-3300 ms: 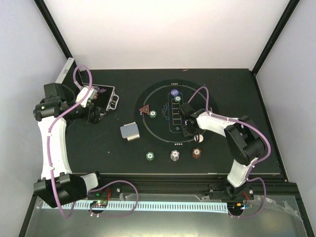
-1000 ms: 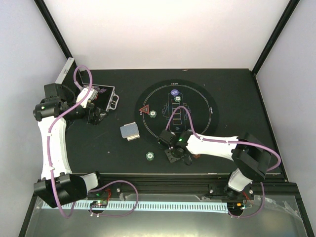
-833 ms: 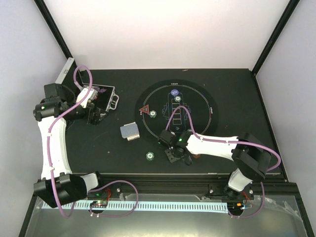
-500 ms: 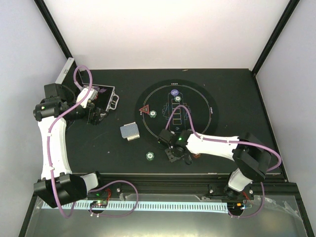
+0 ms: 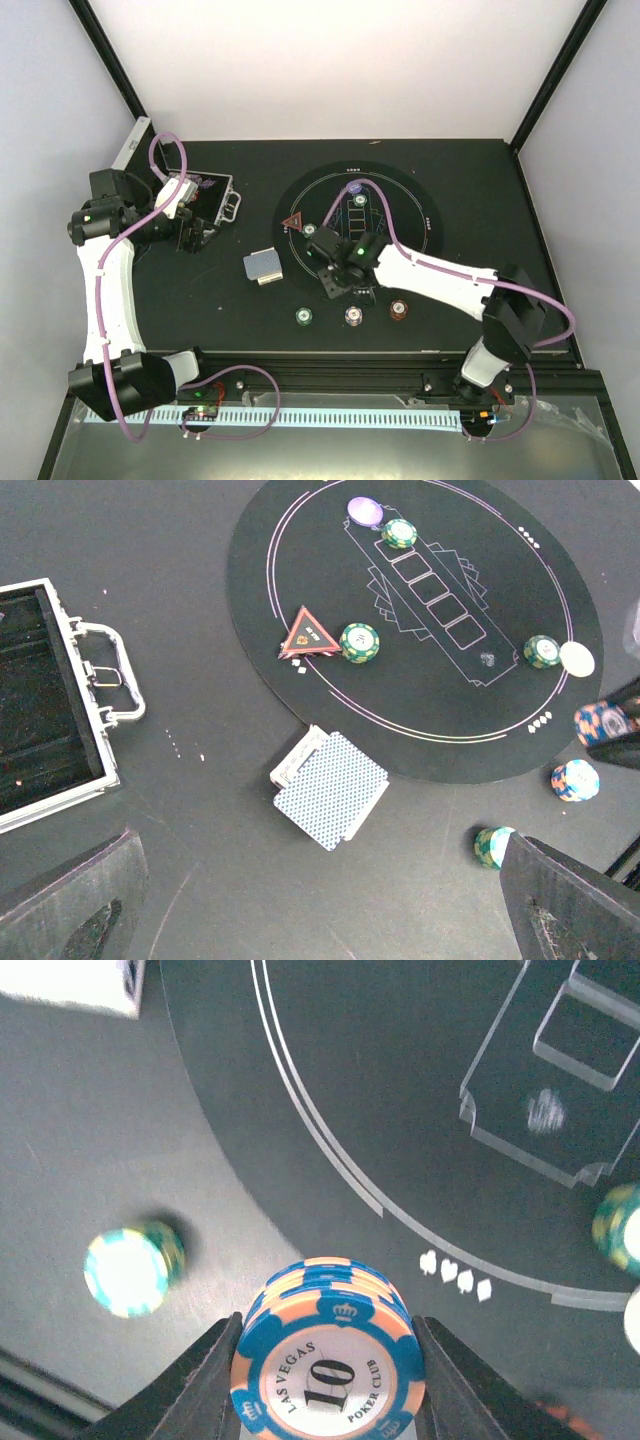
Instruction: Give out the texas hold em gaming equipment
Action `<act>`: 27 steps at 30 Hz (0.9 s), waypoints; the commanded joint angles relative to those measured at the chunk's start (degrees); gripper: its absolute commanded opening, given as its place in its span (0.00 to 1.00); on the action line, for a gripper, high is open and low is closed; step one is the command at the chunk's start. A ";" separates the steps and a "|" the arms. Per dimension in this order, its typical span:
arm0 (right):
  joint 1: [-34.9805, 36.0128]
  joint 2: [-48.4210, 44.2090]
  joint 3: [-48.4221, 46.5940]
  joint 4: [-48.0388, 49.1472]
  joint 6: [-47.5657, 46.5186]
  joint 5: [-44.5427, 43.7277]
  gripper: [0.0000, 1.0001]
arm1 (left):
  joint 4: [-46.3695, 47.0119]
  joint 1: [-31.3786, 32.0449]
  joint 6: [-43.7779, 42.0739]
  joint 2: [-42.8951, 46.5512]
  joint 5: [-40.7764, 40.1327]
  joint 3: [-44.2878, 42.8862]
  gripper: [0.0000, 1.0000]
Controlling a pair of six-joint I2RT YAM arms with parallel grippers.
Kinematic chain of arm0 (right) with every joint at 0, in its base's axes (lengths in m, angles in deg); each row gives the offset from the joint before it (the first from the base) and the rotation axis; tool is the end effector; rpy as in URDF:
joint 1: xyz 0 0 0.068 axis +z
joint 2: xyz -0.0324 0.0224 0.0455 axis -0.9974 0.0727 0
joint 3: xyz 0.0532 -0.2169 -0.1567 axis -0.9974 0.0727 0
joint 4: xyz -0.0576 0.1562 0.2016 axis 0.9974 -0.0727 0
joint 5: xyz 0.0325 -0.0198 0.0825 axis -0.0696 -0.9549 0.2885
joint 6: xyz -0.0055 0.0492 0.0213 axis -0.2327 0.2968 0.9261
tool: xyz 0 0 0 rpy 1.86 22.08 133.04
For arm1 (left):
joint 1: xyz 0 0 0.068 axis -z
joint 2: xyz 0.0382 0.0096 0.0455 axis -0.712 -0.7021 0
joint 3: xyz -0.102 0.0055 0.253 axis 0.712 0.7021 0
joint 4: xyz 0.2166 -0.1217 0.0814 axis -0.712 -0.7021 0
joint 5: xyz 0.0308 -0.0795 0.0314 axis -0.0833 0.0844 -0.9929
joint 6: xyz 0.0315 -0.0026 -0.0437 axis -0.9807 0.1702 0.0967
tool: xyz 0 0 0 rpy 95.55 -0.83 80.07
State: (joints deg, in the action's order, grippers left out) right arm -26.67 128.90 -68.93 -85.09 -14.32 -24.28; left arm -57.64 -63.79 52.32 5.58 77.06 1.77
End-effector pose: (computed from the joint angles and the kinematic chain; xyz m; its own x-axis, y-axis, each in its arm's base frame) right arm 0.1669 0.2682 0.2432 -0.8346 -0.4261 -0.3491 -0.4616 0.8869 0.0211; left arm 0.1993 0.0414 0.3674 -0.6391 0.2338 -0.7327 0.5300 0.8242 -0.1993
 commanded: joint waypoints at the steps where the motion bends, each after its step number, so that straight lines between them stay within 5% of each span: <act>1: -3.48 7.28 -10.15 -0.17 -5.11 -0.84 0.31 | 0.00 -0.50 -0.15 1.34 1.69 -0.37 0.99; 13: -10.00 34.90 -34.41 -2.45 -10.90 4.02 0.30 | 1.01 -0.56 0.64 1.00 2.00 -1.21 0.99; 27: -12.12 44.82 -43.10 -1.06 -9.00 6.67 0.28 | 1.22 -0.51 0.33 0.05 2.08 -0.75 0.99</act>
State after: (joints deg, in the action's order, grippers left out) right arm -38.30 171.92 -109.61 -86.64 -23.80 -18.62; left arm -57.12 -63.82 52.91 5.87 77.43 1.77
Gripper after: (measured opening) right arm 0.432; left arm 0.989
